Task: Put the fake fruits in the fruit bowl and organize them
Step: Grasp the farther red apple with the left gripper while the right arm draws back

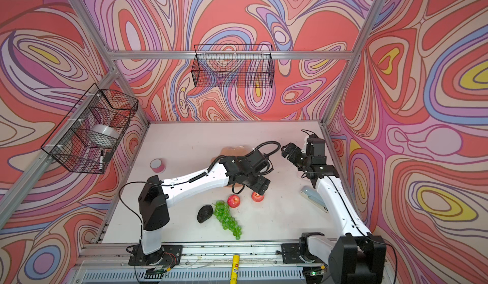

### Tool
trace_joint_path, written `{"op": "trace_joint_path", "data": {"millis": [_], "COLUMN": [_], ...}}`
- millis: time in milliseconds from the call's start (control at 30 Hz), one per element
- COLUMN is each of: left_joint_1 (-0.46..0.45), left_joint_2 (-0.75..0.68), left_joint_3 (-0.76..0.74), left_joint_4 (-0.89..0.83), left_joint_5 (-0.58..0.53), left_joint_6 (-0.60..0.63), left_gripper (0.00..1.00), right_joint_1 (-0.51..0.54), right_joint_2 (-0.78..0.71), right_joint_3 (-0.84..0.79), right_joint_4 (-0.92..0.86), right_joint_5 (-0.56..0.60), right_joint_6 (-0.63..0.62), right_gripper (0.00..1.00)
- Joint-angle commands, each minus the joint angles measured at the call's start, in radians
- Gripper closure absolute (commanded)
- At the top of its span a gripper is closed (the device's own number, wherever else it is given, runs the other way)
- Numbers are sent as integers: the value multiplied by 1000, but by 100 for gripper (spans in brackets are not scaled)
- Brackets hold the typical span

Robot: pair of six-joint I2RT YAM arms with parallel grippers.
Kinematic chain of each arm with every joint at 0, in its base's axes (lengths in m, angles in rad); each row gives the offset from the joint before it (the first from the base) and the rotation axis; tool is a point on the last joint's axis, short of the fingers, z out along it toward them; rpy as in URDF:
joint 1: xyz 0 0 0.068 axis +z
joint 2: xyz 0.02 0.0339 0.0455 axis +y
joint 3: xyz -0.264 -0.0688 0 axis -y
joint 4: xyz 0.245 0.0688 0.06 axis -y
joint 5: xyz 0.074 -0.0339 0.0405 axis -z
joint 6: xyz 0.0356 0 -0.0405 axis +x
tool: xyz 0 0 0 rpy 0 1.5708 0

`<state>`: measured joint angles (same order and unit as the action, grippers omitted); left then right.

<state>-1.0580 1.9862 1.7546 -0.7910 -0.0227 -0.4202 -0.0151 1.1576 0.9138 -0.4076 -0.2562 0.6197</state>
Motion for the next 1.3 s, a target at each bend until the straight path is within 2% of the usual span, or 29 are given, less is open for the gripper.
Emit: {"op": "trace_joint_path", "data": {"millis": [0,267,467,900,1067,1267], "left_joint_1": [1,0,0,1,1,8], "left_joint_2": [54,157,166,212,270,286], "left_joint_3": [22,61,60,97,159,145], "left_joint_4": [-115,-114,-89,-87,-126,-126], "left_joint_5": [-55,-46,11,36,66,77], "left_joint_6": [-16,-24,-28,-23,-17,-27], "left_gripper": [11,8,9,11,15,18], "right_joint_1": [-17,-35,-39,-42,-43,-45], "right_joint_2": [-26,-44,-34,-32,-61,-100], "right_joint_3": [-31,-34,-32,-30,-44,-41], "right_joint_4": [4,-9,-5,-7,-30,-59], "right_joint_5": [-27,-37,-40,-46,-40,-27], "right_joint_6": [-5,-19,-18,-15,-10,-12], "right_gripper": [2,2,2,2,2,2]}}
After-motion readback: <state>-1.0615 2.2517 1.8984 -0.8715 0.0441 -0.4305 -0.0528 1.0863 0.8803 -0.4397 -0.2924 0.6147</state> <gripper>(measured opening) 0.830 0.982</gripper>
